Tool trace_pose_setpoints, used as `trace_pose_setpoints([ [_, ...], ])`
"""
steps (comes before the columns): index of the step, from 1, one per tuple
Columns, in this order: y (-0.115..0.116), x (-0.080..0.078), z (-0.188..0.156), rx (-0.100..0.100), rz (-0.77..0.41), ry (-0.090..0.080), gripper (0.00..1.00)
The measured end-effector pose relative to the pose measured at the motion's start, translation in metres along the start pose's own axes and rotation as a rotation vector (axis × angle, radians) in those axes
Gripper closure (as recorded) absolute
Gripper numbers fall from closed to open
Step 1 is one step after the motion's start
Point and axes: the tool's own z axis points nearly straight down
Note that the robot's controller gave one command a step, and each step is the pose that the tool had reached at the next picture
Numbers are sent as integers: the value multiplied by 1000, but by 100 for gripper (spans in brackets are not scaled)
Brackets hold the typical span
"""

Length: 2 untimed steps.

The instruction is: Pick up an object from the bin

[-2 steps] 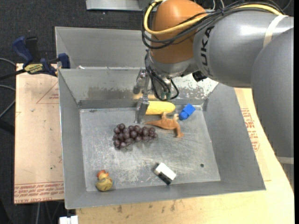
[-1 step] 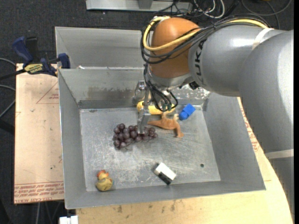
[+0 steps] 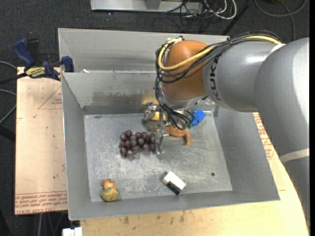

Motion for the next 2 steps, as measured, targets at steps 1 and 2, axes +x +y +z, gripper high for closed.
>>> trace_pose_setpoints([
  [1,45,-13,8,4,-229,-9,100],
  [2,45,-13,8,3,-228,-9,100],
])
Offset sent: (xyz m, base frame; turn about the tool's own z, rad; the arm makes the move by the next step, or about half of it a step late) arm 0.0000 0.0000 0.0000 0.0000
